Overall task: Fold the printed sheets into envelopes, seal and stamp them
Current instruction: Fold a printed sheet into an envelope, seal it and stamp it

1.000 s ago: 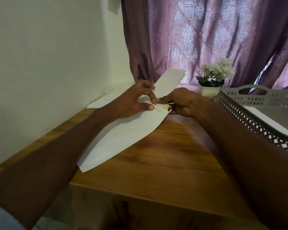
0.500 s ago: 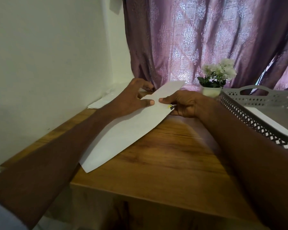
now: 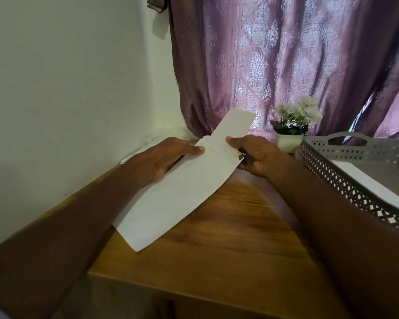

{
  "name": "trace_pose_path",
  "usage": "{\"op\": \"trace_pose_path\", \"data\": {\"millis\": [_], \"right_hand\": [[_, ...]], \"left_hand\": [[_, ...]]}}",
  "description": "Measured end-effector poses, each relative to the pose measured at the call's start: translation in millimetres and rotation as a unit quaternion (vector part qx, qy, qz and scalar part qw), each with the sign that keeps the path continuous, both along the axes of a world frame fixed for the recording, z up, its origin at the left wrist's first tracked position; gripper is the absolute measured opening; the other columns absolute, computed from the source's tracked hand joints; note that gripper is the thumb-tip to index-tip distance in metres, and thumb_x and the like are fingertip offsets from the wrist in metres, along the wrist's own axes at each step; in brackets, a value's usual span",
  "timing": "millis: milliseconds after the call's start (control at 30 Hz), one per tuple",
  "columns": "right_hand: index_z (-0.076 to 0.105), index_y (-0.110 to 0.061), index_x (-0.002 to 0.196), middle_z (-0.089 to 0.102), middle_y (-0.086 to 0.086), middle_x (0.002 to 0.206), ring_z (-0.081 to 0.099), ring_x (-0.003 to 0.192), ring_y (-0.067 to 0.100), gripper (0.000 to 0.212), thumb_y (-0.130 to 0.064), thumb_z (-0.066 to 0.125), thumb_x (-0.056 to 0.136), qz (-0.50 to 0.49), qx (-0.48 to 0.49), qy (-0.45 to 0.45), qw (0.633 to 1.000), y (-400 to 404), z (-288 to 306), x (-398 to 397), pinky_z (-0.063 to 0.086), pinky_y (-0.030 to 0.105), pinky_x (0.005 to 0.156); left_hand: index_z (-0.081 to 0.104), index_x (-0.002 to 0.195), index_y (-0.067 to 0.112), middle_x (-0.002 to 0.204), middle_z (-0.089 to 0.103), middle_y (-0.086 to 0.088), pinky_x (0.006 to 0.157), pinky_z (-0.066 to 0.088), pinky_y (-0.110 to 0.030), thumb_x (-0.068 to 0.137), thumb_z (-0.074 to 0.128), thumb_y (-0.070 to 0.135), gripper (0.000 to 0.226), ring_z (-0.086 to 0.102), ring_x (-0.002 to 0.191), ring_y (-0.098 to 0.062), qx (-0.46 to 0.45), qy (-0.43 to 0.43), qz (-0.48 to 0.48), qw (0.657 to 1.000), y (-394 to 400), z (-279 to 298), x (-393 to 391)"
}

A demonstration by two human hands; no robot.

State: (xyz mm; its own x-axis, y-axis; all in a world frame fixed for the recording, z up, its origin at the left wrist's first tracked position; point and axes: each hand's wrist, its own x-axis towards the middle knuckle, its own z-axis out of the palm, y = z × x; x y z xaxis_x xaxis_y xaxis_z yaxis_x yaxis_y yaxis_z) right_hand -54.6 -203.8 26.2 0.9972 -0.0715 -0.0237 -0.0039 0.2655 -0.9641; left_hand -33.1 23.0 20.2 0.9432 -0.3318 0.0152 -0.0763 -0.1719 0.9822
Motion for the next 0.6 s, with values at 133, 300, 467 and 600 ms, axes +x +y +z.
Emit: {"op": "trace_pose_path", "data": {"millis": [133,300,467,600], "right_hand": [[0.064,0.002,0.125,0.073,0.017,0.116,0.071,0.083,0.026,0.035,-0.009,0.073,0.092,-0.011,-0.016,-0.011,1.0,4.8,0.4,1.0,0.057,0.03,0.053],[0.066,-0.013,0.099,0.071,0.005,0.085,0.065,0.068,0.02,0.009,-0.021,0.069,0.096,-0.062,-0.029,0.001,0.998,-1.9,0.8,5.3,0.054,0.031,0.06],[0.068,-0.009,0.108,0.07,0.001,0.067,0.065,0.066,0.017,0.02,-0.013,0.074,0.09,-0.01,-0.056,0.014,0.998,-3.7,-1.0,0.2,0.055,0.027,0.053],[0.066,-0.01,0.11,0.072,0.004,0.077,0.067,0.072,0.021,0.023,-0.02,0.074,0.092,-0.016,-0.026,-0.001,1.0,-4.4,0.8,0.1,0.057,0.031,0.059]], "left_hand": [[0.079,0.11,0.005,0.105,0.08,-0.016,0.09,0.062,-0.043,0.079,0.089,0.029,0.041,0.078,0.095,-0.034,0.016,0.013,0.016,1.0,2.0,-3.3,2.2],[0.081,0.103,0.006,0.103,0.081,-0.015,0.074,0.064,-0.034,0.08,0.088,0.02,0.028,0.08,0.085,-0.028,-0.039,0.002,0.024,0.999,0.5,-4.0,4.5],[0.081,0.103,0.008,0.101,0.081,-0.011,0.084,0.061,-0.033,0.083,0.085,0.02,0.024,0.079,0.087,-0.025,-0.047,-0.011,0.058,0.997,1.4,-5.8,7.0],[0.081,0.099,0.009,0.098,0.082,-0.01,0.079,0.062,-0.031,0.082,0.087,0.021,0.021,0.079,0.082,-0.023,-0.042,-0.016,0.057,0.997,0.4,-4.6,5.0]]}}
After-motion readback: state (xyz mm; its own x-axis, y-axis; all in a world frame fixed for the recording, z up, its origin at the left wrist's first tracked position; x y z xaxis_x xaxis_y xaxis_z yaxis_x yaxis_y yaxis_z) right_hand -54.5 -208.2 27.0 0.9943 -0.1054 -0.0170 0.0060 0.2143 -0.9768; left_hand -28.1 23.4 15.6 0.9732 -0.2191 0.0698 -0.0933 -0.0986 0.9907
